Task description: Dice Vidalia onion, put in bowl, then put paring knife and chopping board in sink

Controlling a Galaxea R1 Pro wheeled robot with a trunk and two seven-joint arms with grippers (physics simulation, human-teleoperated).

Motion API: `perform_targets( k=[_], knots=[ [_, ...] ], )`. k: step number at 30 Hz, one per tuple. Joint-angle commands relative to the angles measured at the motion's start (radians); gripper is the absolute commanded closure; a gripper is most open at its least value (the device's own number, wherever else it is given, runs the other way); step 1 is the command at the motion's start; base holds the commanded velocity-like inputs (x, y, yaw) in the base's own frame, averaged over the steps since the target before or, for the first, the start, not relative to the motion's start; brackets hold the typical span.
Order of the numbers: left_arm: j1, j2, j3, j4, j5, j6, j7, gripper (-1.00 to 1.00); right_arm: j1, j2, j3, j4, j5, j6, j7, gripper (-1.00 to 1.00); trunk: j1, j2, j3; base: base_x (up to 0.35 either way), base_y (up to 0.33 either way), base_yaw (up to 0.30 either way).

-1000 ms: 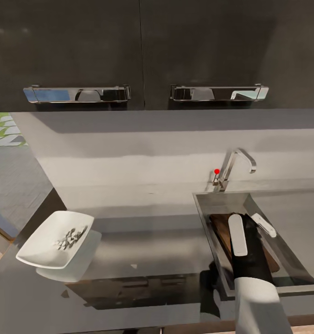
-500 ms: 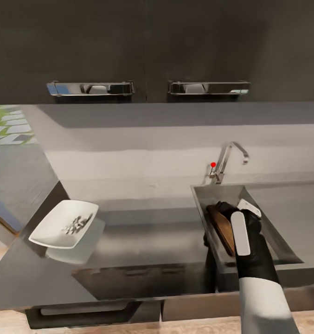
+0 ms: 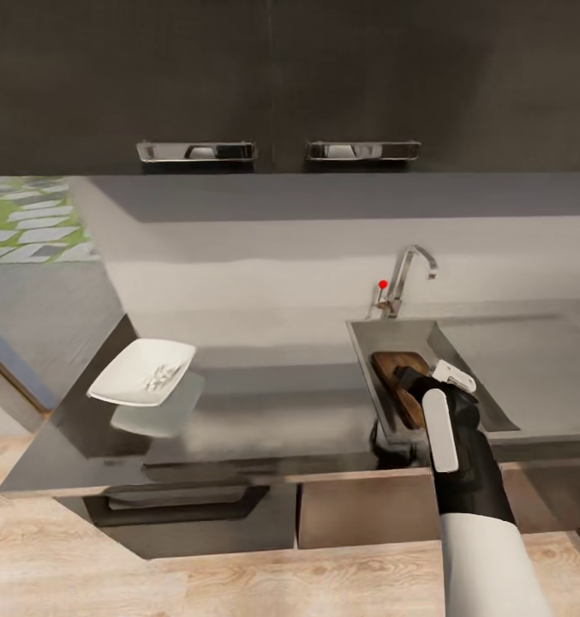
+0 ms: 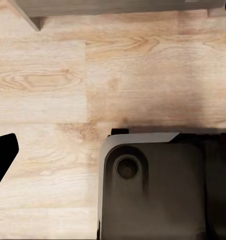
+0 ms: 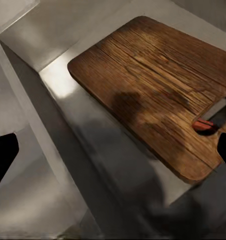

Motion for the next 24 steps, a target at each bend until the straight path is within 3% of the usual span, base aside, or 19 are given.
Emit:
perform_targets(
  k=[1, 6, 10, 15, 19, 21, 24],
  knots=[
    [-0.001, 0.001, -0.009, 0.0, 0.006, -0.003, 0.004, -1.0, 0.002, 0.001, 0.005, -0.015, -0.01, 0.001, -0.008, -1.0, 0.0, -0.002, -0.002, -0.337, 0.0, 0.0],
    [-0.001, 0.001, -0.009, 0.0, 0.006, -0.003, 0.004, -1.0, 0.032, 0.001, 0.057, -0.067, -0.01, -0.001, -0.008, -1.0, 0.0, -0.002, -0.002, -0.337, 0.0, 0.0],
    [-0.001, 0.001, -0.009, 0.0, 0.006, -0.003, 0.004, -1.0, 0.066, 0.0, 0.07, -0.113, -0.01, -0.002, 0.001, -1.0, 0.0, -0.002, -0.002, -0.337, 0.0, 0.0],
    [-0.001, 0.001, -0.009, 0.0, 0.006, -0.003, 0.004, -1.0, 0.136, 0.0, 0.072, -0.166, 0.002, -0.01, 0.093, -1.0, 0.0, -0.002, -0.002, -0.337, 0.0, 0.0],
    [-0.001, 0.001, -0.009, -0.001, 0.005, -0.004, 0.004, -1.0, 0.224, 0.0, 0.113, -0.199, 0.11, -0.116, 0.121, -1.0, 0.0, -0.002, -0.002, -0.337, 0.0, 0.0],
    [-0.001, 0.001, -0.009, -0.001, 0.005, -0.005, 0.004, -1.0, 0.302, 0.0, 0.158, -0.21, 0.187, -0.197, 0.176, -1.0, 0.0, -0.002, -0.002, -0.337, 0.0, 0.0],
    [-0.001, 0.001, -0.009, -0.001, 0.006, -0.005, 0.004, -1.0, 0.403, 0.0, 0.175, -0.21, 0.246, -0.242, 0.266, -1.0, 0.0, -0.002, -0.002, -0.319, 0.0, 0.0]
  ],
)
